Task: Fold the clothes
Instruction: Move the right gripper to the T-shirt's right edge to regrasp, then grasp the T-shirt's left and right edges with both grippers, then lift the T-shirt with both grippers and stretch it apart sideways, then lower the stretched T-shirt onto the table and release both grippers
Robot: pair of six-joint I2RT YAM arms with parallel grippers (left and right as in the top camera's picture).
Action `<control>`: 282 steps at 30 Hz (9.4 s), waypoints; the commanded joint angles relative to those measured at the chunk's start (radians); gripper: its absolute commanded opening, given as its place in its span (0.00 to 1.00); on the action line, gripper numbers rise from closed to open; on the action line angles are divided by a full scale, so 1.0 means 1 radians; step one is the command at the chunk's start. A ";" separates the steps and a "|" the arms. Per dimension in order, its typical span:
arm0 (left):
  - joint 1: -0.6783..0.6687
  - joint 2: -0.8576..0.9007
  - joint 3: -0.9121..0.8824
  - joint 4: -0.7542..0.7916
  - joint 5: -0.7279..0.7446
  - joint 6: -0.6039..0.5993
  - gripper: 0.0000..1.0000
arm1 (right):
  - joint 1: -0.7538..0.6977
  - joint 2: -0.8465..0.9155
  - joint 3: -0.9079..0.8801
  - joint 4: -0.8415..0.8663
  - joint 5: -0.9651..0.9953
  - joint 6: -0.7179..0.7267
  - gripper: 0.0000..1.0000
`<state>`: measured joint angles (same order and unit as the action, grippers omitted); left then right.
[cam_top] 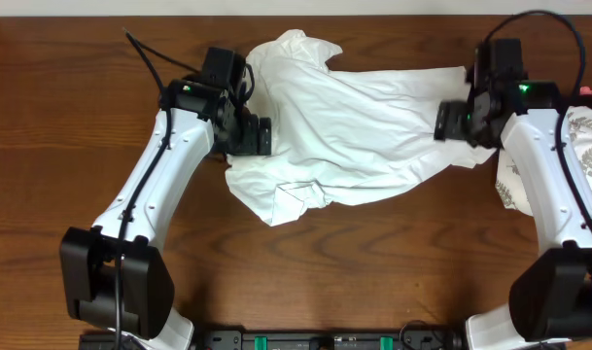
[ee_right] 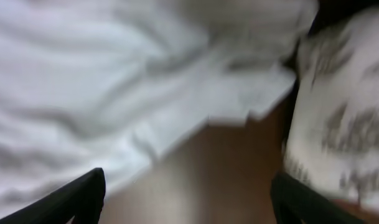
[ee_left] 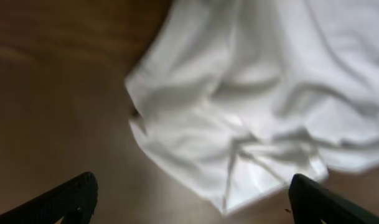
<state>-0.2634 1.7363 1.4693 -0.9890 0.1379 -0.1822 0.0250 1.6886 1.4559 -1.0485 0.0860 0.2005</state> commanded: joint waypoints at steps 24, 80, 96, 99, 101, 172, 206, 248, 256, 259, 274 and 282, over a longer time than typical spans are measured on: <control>-0.063 -0.002 -0.459 0.448 0.122 0.006 0.56 | 0.003 0.008 -0.053 -0.087 -0.057 -0.023 0.84; 0.343 -0.002 -0.583 0.430 0.011 -0.157 0.57 | 0.106 0.008 -0.385 0.171 -0.059 0.249 0.74; 0.343 -0.002 -0.583 0.437 0.011 -0.155 0.58 | 0.105 0.008 -0.390 0.181 0.017 0.345 0.58; 0.343 -0.002 -0.583 0.437 0.011 -0.152 0.58 | 0.105 0.008 -0.390 0.182 0.031 0.345 0.57; 0.343 -0.002 -0.583 0.437 0.011 -0.153 0.58 | 0.105 0.008 -0.390 0.182 0.037 0.345 0.57; 0.343 -0.003 -0.583 0.329 0.579 -0.126 0.49 | -0.091 -0.269 -0.378 0.204 -0.008 0.161 0.01; 0.323 0.008 -0.600 0.364 0.227 -0.310 0.56 | -0.091 -0.269 -0.379 0.185 -0.004 0.135 0.01; 0.321 -0.602 -0.325 0.544 0.343 -0.206 0.06 | -0.089 -0.458 -0.124 0.148 -0.007 0.021 0.01; 0.321 -0.633 -0.209 0.538 0.341 -0.207 0.06 | -0.089 -0.474 0.005 0.093 0.017 -0.007 0.01; 0.321 -0.639 -0.176 0.534 0.341 -0.207 0.06 | -0.089 -0.476 0.057 0.068 0.031 -0.008 0.01; 0.321 -0.716 0.022 0.512 0.340 -0.207 0.06 | -0.089 -0.491 0.339 -0.095 0.098 -0.015 0.01; 0.321 -0.523 0.023 0.517 0.322 -0.215 0.06 | -0.089 -0.322 0.340 -0.137 0.075 -0.026 0.01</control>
<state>0.0578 1.1065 1.4883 -0.4828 0.4839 -0.4103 -0.0563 1.2728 1.7908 -1.1835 0.1608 0.1970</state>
